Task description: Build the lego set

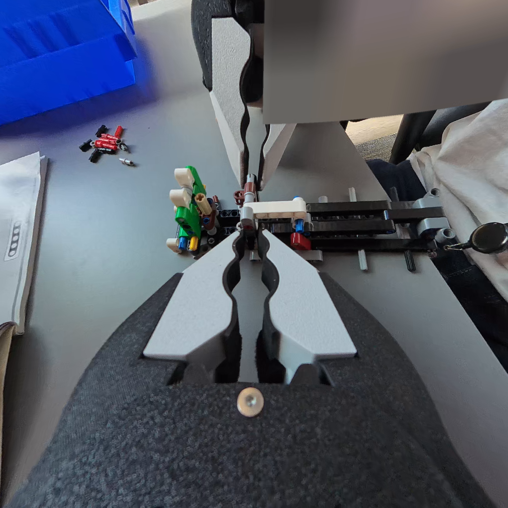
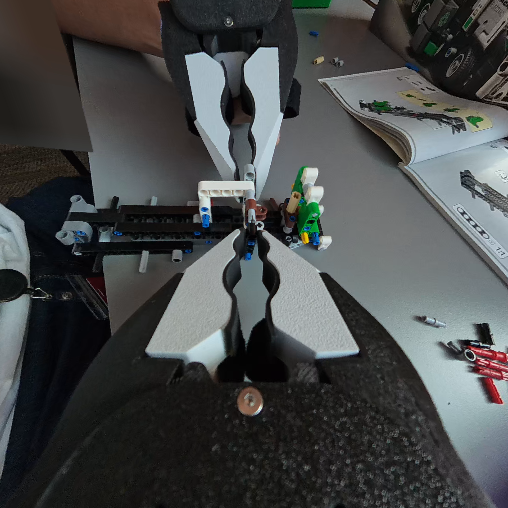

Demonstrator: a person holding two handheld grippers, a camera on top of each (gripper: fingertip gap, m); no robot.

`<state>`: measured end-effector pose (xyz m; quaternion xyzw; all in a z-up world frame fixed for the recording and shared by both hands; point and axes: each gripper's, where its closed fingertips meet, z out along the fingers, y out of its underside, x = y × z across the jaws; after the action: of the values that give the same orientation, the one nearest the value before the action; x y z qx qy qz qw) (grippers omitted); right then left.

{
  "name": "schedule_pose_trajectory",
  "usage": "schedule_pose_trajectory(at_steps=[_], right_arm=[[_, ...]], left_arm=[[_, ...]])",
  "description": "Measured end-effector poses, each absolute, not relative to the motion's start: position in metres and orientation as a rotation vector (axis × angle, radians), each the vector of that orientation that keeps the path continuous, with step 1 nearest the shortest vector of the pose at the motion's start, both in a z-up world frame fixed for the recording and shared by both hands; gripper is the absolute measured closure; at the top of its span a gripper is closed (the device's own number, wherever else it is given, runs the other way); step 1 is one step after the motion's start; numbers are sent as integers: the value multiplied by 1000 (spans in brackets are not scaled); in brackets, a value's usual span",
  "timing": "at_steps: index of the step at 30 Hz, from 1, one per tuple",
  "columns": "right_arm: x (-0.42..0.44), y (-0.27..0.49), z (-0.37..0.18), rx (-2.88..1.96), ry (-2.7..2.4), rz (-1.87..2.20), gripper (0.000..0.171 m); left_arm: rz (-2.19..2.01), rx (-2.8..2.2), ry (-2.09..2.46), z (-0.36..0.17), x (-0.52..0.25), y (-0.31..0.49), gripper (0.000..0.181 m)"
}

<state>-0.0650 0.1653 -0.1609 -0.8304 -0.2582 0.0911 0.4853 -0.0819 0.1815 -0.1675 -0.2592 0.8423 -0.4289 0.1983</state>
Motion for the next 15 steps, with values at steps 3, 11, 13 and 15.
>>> schedule_pose_trajectory(at_steps=[3, 11, 13, 15], right_arm=[[-66, 163, -162, -2038, -619, 293, 165], [-66, 164, -163, -2045, -640, 333, 165], [-66, 164, -163, -2049, -638, 346, 165], [-66, 164, -163, -2050, -638, 350, 165]], left_arm=[[-1222, -732, 2378, -168, -82, 179, 175], [-1257, -732, 2419, -168, -82, 179, 177], [-1256, -730, 2420, -168, -82, 179, 177], [-1247, -723, 2416, -168, -82, 179, 177]])
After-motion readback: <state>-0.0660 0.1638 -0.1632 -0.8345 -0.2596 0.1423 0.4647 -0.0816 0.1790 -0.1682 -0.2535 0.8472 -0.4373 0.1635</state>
